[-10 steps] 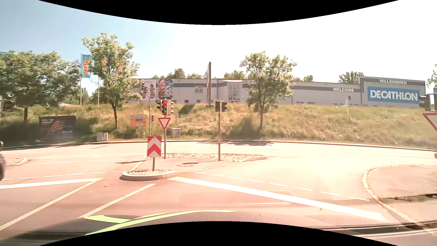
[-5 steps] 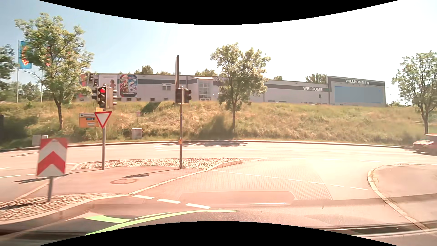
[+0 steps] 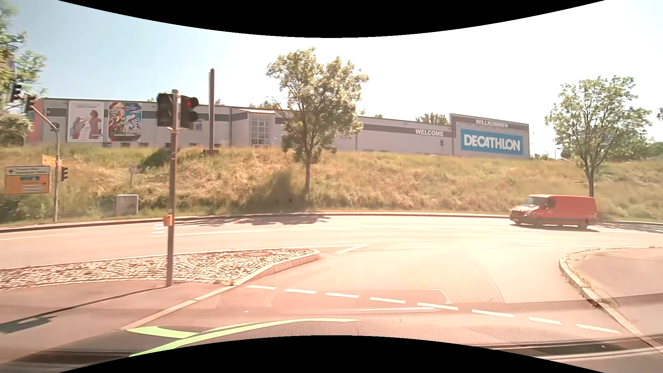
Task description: Follow the waypoints while adhering to traffic rules and regulations
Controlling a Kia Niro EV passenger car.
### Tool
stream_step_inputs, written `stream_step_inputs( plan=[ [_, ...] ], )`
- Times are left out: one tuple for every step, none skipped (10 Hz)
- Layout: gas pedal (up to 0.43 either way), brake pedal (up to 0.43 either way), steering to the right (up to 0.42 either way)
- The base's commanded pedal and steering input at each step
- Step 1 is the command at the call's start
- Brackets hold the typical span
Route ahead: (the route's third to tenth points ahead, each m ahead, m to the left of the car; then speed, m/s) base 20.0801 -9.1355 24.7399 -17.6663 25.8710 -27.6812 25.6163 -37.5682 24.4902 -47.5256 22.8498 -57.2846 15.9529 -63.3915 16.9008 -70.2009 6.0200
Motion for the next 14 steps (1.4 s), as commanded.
stream_step_inputs(
  plan=[
    [0.020,0.000,0.221],
    [0.028,0.000,0.222],
    [0.039,0.000,0.223],
    [0.047,0.000,0.226],
    [0.059,0.000,0.230],
    [0.067,0.000,0.232],
    [0.067,0.000,0.234],
    [0.067,0.000,0.237],
    [0.079,0.000,0.240],
    [0.087,0.000,0.241],
    [0.087,0.000,0.240],
    [0.098,0.000,0.241],
    [0.110,0.000,0.242],
    [0.110,0.000,0.242]
  ],
)
